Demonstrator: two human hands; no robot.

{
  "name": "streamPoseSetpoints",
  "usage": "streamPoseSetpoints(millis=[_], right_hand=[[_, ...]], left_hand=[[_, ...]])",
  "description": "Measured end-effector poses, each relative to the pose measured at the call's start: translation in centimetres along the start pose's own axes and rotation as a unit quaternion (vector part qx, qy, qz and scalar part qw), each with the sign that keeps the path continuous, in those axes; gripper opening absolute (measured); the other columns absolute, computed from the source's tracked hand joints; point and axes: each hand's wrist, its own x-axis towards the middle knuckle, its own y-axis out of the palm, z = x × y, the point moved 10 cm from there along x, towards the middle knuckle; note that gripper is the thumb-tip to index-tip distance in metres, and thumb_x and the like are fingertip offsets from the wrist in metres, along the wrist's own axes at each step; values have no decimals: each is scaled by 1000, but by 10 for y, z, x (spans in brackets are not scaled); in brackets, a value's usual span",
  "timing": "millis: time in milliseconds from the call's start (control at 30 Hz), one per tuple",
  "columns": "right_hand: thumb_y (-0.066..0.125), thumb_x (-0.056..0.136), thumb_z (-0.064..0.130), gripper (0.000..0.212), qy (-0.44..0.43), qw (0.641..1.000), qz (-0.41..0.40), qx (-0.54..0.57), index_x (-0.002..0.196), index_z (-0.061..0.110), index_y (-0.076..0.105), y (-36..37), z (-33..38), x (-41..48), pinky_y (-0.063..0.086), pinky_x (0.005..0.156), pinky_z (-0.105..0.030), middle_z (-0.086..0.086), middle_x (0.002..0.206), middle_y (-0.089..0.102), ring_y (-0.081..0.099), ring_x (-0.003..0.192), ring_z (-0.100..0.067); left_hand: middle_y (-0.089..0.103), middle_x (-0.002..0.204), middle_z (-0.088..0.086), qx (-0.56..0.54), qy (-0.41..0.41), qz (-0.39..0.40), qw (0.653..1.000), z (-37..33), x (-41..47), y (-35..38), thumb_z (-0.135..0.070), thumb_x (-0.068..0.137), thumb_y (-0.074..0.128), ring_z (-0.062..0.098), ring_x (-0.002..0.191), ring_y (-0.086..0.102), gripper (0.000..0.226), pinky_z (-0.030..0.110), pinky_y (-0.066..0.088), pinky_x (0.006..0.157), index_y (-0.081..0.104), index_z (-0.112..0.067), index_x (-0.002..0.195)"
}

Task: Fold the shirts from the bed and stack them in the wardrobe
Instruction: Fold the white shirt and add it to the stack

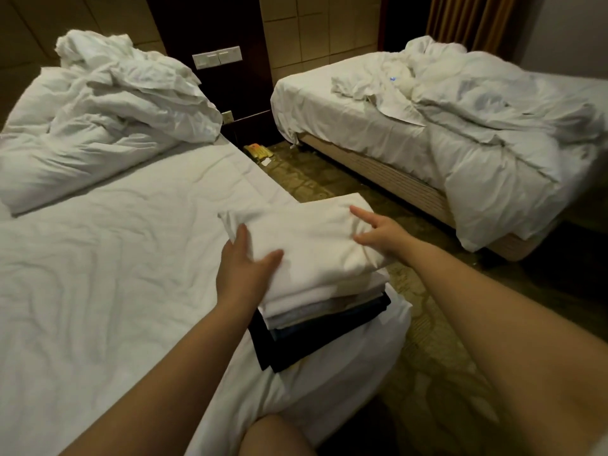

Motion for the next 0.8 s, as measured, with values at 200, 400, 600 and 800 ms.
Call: streamPoseSetpoints(millis=[200, 400, 600, 800], right_hand=[[54, 93, 35, 69, 43, 965, 40, -256, 150, 31, 15, 10, -31, 5, 18, 114, -42, -3, 158, 8, 15, 143, -28], [28, 95, 55, 62, -145, 870, -28, -470, 149, 36, 5, 40, 19, 2, 5, 115, -50, 11, 158, -4, -2, 145, -20], [15, 97, 55, 56, -170, 856, 14, -488, 149, 37, 5, 83, 12, 16, 1, 116, -46, 10, 159, -1, -4, 146, -16], [22, 98, 50, 55, -160, 858, 7, -488, 149, 36, 5, 108, -36, 28, 2, 116, -40, 7, 159, 2, 1, 146, -17]], left_hand=[[7, 155, 11, 113, -102, 55, 987, 39, -14, 22, -56, 87, 49, 32, 137, 28, 80, 37, 28, 108, 14, -20, 150], [-12, 158, 3, 333, 86, -43, 938, -35, -15, 4, -62, 91, 24, 28, 144, 1, 71, 49, 10, 113, 7, -27, 150], [-3, 159, 3, 402, 136, 41, 904, -30, 6, 75, -50, 98, 15, 21, 146, 0, 58, 47, -1, 115, 3, -27, 150], [6, 159, 5, 405, 94, 93, 905, 38, 11, 98, -50, 97, 15, 22, 145, 6, 56, 46, -1, 115, 10, -31, 149]])
